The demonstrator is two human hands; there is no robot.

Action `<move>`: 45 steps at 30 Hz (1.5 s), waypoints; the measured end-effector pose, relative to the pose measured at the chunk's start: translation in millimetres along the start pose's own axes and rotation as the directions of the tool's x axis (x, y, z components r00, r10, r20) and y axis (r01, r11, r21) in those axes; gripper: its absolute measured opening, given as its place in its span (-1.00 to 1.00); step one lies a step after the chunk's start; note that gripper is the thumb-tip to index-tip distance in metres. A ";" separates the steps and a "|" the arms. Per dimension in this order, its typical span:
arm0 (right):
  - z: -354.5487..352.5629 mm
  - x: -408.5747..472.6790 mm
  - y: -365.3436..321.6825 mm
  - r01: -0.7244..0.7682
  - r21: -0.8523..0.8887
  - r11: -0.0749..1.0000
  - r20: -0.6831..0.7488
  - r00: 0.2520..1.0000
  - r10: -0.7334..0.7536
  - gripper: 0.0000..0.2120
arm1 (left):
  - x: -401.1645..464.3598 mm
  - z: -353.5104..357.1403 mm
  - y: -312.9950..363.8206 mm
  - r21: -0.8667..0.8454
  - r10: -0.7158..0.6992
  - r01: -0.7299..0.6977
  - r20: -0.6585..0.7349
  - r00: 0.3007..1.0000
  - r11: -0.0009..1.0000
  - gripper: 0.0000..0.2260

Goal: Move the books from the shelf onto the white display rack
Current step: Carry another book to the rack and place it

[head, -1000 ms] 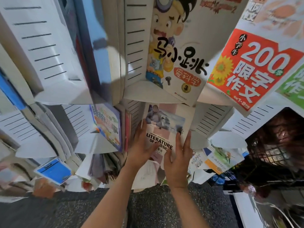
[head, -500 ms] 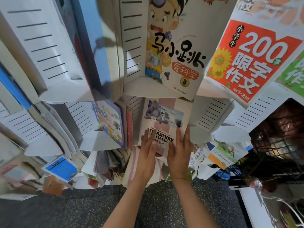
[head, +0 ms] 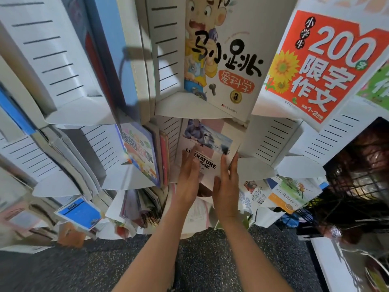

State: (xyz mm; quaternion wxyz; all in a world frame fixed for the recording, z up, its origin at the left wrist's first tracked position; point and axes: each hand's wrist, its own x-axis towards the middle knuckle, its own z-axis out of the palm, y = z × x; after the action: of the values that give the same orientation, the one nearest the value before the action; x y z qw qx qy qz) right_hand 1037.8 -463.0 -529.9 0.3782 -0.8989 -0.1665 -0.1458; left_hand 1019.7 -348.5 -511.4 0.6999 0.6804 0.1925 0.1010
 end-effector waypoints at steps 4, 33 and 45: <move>-14.4 -3.5 -1.2 -0.025 0.101 0.995 0.045 0.999 0.021 -0.11 | -6.0 5.0 0.0 0.007 -0.087 0.087 -0.020 0.996 0.996 -0.56; -33.1 43.9 -18.1 -0.079 0.097 0.992 -0.076 0.993 0.086 -0.32 | 9.5 23.6 38.4 -0.184 -0.175 0.170 -0.010 0.985 0.968 -0.70; -40.2 48.1 -16.6 -0.087 0.000 0.996 -0.036 0.996 0.087 -0.24 | 5.8 15.9 43.6 -0.033 -0.081 0.085 0.098 0.992 0.996 -0.54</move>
State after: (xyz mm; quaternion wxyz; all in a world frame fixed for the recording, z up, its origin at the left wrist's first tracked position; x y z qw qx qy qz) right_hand 1068.9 -472.3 -473.8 0.3866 -0.9027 -0.1203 -0.1454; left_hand 1036.7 -358.3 -468.9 0.7246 0.6626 0.1846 0.0422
